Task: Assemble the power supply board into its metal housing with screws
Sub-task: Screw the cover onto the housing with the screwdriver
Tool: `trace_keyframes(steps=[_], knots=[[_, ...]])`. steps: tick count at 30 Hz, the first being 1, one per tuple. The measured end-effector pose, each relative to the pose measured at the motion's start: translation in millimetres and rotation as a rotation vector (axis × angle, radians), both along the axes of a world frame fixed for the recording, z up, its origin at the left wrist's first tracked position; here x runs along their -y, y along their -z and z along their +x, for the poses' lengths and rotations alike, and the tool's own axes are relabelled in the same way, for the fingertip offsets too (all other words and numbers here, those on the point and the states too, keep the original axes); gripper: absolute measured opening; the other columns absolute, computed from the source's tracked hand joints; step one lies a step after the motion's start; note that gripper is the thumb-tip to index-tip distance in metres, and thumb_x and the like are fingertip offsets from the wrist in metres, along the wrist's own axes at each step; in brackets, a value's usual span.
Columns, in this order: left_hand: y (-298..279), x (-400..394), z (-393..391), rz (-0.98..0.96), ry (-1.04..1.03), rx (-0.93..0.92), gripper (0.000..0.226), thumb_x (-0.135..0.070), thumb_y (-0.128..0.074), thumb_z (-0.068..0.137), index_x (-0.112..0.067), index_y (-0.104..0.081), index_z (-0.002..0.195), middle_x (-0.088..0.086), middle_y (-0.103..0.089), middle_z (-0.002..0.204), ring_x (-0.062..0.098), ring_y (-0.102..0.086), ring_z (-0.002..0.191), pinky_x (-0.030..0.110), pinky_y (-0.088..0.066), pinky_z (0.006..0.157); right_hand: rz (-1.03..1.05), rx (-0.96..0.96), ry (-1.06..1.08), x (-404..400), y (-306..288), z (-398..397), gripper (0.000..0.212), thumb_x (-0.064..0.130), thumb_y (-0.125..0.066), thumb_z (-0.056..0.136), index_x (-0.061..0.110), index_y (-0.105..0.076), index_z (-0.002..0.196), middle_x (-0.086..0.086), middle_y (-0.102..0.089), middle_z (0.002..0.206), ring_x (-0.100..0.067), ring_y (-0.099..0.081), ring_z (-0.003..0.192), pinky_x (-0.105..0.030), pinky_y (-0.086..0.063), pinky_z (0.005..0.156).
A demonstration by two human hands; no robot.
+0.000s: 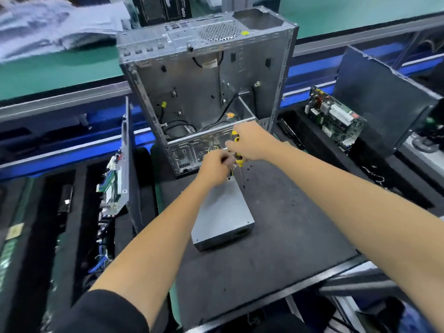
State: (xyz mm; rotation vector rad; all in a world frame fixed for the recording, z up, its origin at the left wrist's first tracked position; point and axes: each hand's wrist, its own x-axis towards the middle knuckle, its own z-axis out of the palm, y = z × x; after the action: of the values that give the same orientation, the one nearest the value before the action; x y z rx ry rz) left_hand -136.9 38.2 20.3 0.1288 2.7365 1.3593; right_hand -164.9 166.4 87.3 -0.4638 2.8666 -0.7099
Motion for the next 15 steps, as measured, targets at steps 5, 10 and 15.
trace_keyframes(steps=[5, 10, 15], knots=[[9.1, 35.4, 33.1, 0.198, -0.133, 0.029, 0.011, 0.003, -0.061, 0.088, -0.002, -0.07, 0.091, 0.009, -0.064, 0.078, 0.013, -0.058, 0.066, 0.017, -0.05, 0.062, -0.078, -0.076, -0.044, 29.0, -12.4, 19.0, 0.038, 0.027, -0.054, 0.091, 0.016, -0.029, 0.065, 0.0, -0.039, 0.065, -0.017, -0.035, 0.054, -0.029, -0.026, 0.047], [17.9, 55.5, 63.3, 0.151, -0.147, 0.033, 0.017, 0.002, -0.063, 0.085, -0.012, -0.07, 0.078, 0.001, -0.067, 0.069, 0.004, -0.061, 0.057, 0.015, -0.051, 0.06, -0.086, -0.069, -0.093, 54.7, -15.2, 40.0, 0.035, 0.028, -0.055, 0.092, 0.015, -0.033, 0.068, -0.002, -0.041, 0.066, -0.02, -0.038, 0.06, -0.031, -0.03, 0.05], [20.2, 70.7, 86.5, 0.057, -0.099, 0.046, 0.023, -0.003, -0.066, 0.085, -0.02, -0.065, 0.069, -0.006, -0.064, 0.061, -0.001, -0.057, 0.052, 0.011, -0.046, 0.054, -0.13, -0.033, -0.128, 67.3, -15.7, 59.4, 0.026, 0.028, -0.053, 0.094, 0.013, -0.042, 0.075, -0.009, -0.055, 0.073, -0.03, -0.065, 0.074, -0.032, -0.044, 0.054]])
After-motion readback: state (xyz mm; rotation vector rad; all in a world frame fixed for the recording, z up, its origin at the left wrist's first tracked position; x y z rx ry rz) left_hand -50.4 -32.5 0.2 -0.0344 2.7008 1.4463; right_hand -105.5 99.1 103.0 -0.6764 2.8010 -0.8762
